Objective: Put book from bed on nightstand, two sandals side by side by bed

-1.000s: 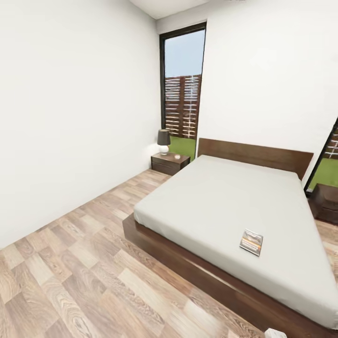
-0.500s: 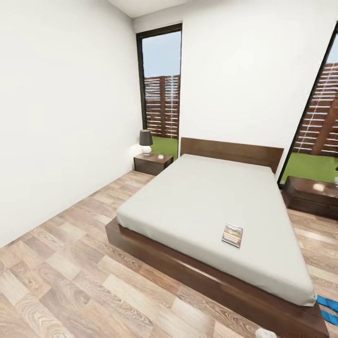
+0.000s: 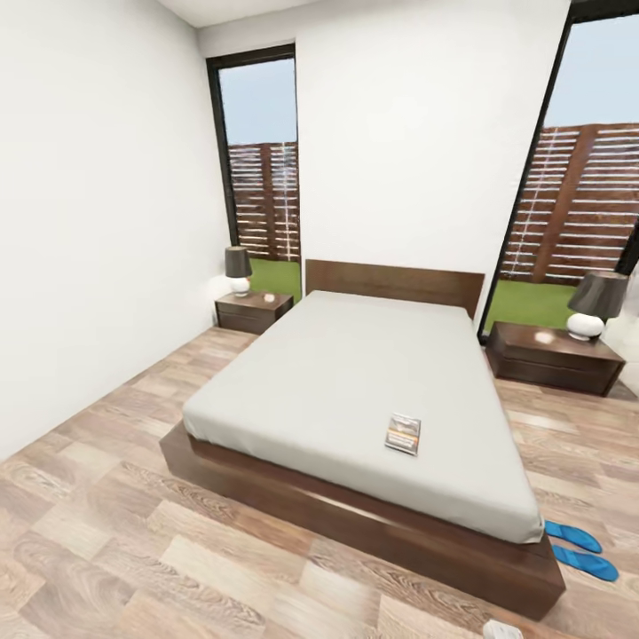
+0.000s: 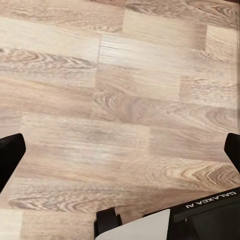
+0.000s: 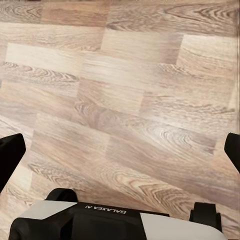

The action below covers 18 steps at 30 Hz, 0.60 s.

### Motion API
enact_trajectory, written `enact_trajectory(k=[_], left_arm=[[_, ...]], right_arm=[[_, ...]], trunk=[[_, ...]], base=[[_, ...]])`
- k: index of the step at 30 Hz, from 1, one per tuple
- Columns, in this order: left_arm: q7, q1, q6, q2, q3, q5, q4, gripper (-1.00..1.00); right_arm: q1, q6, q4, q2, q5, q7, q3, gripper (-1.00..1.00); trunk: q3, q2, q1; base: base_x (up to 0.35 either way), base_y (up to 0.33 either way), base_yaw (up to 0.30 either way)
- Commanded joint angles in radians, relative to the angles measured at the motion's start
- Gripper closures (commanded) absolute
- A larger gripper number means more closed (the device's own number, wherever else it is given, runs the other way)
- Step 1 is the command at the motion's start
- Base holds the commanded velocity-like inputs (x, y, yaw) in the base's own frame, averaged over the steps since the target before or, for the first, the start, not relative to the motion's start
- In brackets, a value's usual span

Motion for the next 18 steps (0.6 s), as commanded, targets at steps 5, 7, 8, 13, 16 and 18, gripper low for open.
enact_trajectory(k=[5,7,8,13,16,18], left_arm=[[-0.003,0.000,-0.003,0.000,0.009,-0.009,0.000,-1.00],[-0.003,0.000,-0.003,0.000,0.009,-0.009,0.000,-1.00],[-0.003,0.000,-0.003,0.000,0.009,-0.009,0.000,-1.00],[-0.003,0.000,-0.004,0.000,0.009,-0.009,0.000,-1.00],[-0.003,0.000,-0.004,0.000,0.009,-0.009,0.000,-1.00],[-0.003,0.000,-0.004,0.000,0.009,-0.009,0.000,-1.00]], right_arm=[[-0.002,-0.001,0.004,0.000,-0.001,0.004,-0.008,-1.00],[-0.002,-0.001,0.004,0.000,-0.001,0.004,-0.008,-1.00],[-0.002,-0.001,0.004,0.000,-0.001,0.004,-0.008,-1.00],[-0.002,-0.001,0.004,0.000,-0.001,0.004,-0.008,-1.00],[-0.002,-0.001,0.004,0.000,-0.001,0.004,-0.008,-1.00],[-0.002,-0.001,0.004,0.000,-0.001,0.004,-0.008,-1.00]], trunk=[[-0.001,-0.001,0.000],[-0.001,-0.001,0.000],[-0.001,-0.001,0.000],[-0.001,-0.001,0.000],[-0.001,-0.001,0.000],[-0.001,-0.001,0.000]], base=[[0.000,0.000,-0.279],[0.000,0.000,-0.279],[0.000,0.000,-0.279],[0.000,0.000,-0.279],[0.000,0.000,-0.279],[0.000,0.000,-0.279]])
